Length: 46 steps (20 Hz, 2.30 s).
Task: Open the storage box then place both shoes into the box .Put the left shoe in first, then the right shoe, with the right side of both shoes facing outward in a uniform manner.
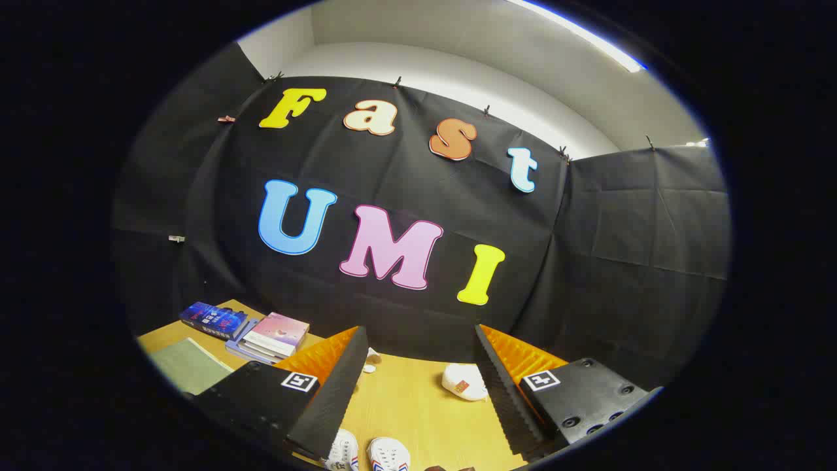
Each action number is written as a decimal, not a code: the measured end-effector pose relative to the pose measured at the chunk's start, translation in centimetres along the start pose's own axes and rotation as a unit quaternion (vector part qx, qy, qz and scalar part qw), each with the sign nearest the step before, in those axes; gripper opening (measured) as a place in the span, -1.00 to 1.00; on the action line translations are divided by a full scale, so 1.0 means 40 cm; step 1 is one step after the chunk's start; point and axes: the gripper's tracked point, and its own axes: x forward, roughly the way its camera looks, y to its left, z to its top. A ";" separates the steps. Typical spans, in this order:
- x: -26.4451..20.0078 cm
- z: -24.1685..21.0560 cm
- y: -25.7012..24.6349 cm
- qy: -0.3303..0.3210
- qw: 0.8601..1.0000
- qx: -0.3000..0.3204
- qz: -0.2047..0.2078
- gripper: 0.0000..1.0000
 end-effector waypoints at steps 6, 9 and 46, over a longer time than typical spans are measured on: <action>0.000 -0.006 -0.003 0.003 1.000 -0.005 0.009 0.95; -0.006 -0.015 -0.010 0.004 1.000 -0.008 0.008 0.95; -0.107 -0.308 0.475 0.167 0.837 0.294 0.430 0.97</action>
